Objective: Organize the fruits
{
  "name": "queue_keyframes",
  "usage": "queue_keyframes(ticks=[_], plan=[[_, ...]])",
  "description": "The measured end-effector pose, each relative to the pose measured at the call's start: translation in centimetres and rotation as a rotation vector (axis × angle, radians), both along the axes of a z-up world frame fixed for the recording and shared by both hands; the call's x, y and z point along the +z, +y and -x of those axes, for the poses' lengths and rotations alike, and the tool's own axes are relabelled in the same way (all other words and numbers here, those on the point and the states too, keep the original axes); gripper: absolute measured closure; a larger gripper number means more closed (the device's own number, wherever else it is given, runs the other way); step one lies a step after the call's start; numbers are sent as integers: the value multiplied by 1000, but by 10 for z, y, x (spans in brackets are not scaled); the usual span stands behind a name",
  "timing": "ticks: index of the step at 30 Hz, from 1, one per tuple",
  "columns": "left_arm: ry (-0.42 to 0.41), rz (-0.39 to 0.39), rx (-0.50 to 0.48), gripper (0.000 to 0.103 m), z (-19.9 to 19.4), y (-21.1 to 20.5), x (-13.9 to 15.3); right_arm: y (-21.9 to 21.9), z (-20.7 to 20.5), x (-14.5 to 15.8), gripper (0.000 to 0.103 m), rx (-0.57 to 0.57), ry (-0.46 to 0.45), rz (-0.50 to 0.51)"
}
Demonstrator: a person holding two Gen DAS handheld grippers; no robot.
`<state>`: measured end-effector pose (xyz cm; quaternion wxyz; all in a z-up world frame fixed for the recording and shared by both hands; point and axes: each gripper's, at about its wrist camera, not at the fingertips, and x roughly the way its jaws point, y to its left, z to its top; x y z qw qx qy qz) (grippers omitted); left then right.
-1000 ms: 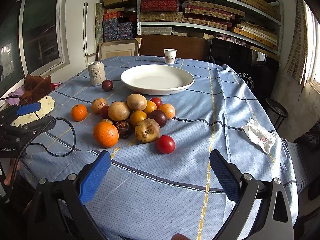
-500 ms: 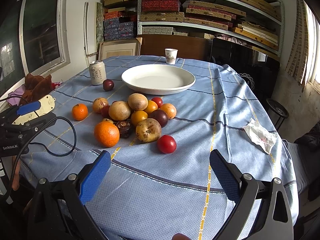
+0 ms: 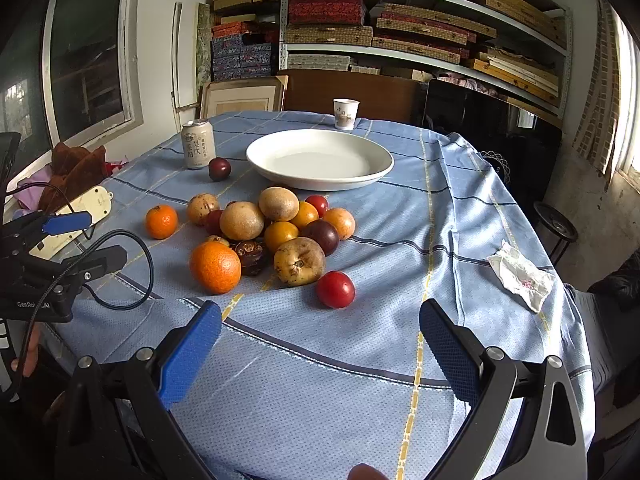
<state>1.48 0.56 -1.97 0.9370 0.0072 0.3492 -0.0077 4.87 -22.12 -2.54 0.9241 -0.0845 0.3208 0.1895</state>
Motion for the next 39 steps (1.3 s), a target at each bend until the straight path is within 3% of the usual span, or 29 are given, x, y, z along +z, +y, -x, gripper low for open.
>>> queue_keyframes(ticks=[27, 33, 39], plan=[[26, 0, -6, 4, -3, 0, -11, 2, -1, -5, 3, 30, 15, 4], [19, 30, -16, 4, -3, 12, -10, -4, -9, -13, 4, 13, 35, -20], [-5, 76, -11, 4, -10, 39, -9, -3, -28, -27, 4, -26, 49, 17]])
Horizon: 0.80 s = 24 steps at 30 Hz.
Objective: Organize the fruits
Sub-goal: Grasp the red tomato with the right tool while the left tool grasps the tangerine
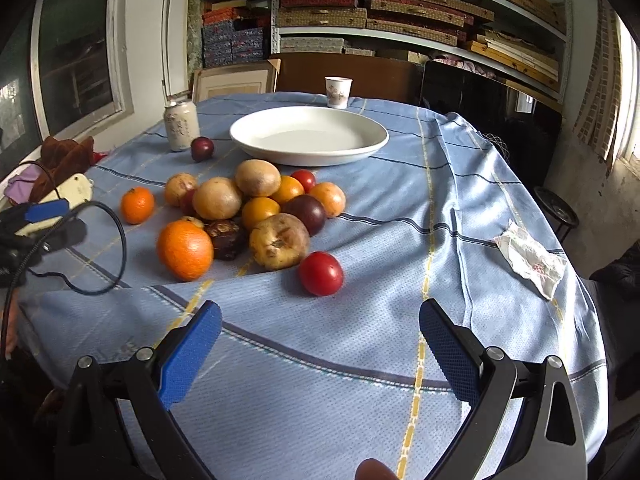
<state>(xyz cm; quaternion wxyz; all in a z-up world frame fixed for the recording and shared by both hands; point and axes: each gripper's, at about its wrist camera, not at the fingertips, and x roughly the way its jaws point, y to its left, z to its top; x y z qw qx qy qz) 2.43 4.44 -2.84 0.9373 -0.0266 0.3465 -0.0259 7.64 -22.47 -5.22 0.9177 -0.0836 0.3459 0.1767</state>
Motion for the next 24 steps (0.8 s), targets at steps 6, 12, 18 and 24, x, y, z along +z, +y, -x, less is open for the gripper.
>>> queue_keyframes(ticks=[6, 12, 18, 24], plan=[[-16, 66, -7, 4, -11, 25, 4, 0, -23, -5, 19, 17, 32, -7], [-5, 71, 1, 4, -27, 42, 0, 7, -44, -10, 37, 52, 72, 28], [18, 71, -54, 4, -28, 52, -4, 12, -54, -17, 47, 87, 103, 79], [49, 70, -112, 4, -33, 57, -7, 19, -59, -26, 60, 130, 139, 68]])
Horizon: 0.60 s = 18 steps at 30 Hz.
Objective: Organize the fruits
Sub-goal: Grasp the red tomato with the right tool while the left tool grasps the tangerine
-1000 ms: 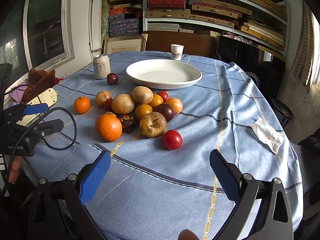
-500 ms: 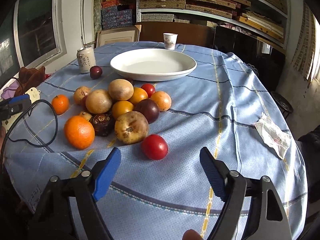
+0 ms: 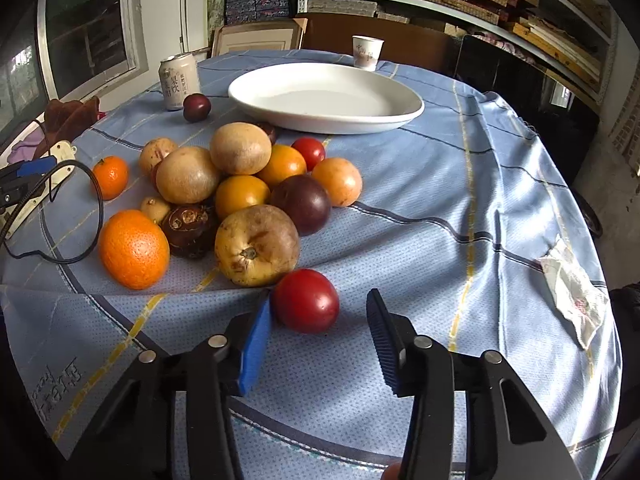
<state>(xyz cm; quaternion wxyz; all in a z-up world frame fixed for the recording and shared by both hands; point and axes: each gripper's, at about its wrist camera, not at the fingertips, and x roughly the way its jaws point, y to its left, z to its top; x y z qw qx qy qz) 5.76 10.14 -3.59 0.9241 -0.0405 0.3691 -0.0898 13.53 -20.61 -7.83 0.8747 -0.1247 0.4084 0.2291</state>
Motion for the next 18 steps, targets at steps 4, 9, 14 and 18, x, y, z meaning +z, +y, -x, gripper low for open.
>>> queue_keyframes(ticks=[4, 9, 14, 18], plan=[[39, -31, -14, 4, -19, -6, -3, 2, 2, 2, 71, 17, -1, -4], [71, -37, -61, 4, -39, -16, -8, -6, 3, 4, 71, 6, 8, -33], [121, -52, -61, 4, -57, -20, -20, -13, 4, 2, 71, -12, 10, -67], [143, -53, -64, 14, -64, -22, -27, -17, 4, -1, 71, -20, 10, -91]])
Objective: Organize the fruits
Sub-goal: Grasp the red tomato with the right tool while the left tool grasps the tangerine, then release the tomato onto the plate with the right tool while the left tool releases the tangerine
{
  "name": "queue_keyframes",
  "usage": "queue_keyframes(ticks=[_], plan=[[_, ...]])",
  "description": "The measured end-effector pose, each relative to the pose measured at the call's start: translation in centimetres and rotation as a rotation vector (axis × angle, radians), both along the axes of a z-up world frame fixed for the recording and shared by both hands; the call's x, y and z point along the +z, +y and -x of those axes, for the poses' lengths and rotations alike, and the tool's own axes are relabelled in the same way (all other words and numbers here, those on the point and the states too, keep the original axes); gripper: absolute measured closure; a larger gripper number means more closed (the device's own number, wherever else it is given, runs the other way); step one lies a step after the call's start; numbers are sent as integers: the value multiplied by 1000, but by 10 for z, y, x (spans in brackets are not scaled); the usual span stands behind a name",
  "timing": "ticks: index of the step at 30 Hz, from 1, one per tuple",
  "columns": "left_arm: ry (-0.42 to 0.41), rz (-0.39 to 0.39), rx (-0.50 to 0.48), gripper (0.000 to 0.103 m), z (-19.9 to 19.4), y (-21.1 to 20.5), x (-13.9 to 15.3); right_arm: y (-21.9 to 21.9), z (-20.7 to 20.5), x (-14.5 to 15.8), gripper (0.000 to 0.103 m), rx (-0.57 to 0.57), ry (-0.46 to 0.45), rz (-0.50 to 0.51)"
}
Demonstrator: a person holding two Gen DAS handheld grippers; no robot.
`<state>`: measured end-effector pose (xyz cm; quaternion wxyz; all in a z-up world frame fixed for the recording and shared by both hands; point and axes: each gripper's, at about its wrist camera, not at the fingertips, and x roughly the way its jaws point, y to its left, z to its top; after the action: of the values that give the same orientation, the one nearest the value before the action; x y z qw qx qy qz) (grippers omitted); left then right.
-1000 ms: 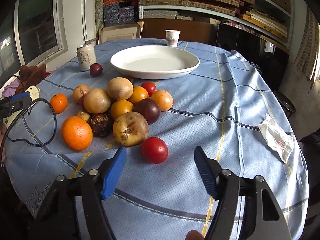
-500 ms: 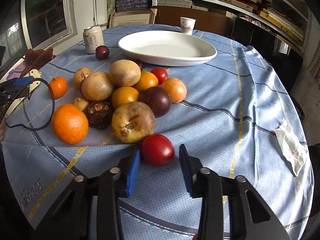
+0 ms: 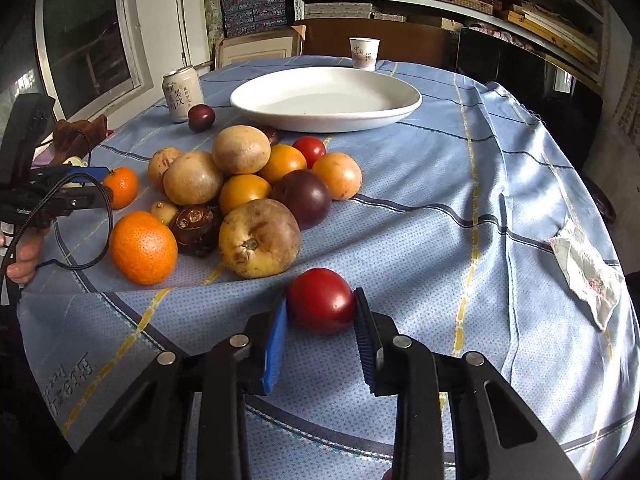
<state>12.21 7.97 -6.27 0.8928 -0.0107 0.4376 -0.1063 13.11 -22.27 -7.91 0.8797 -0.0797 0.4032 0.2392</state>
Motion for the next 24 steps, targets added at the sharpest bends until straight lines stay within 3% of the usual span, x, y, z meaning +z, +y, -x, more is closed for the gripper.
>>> queue_keyframes(ticks=[3, 5, 13, 15, 24], plan=[[31, 14, -2, 34, -6, 1, -6, 0, 0, 0, 71, -2, -3, 0], [48, 20, 5, 38, -8, 2, -10, -1, 1, 0, 71, -3, -4, -3], [47, -1, -5, 45, -11, -4, -11, -1, 0, 1, 71, -3, -7, 1], [45, 2, -13, 55, -11, -6, -10, -1, 0, 1, 71, -4, -7, 1], [47, 18, 1, 56, -9, -3, -9, -1, 0, 1, 71, -2, -4, 1]])
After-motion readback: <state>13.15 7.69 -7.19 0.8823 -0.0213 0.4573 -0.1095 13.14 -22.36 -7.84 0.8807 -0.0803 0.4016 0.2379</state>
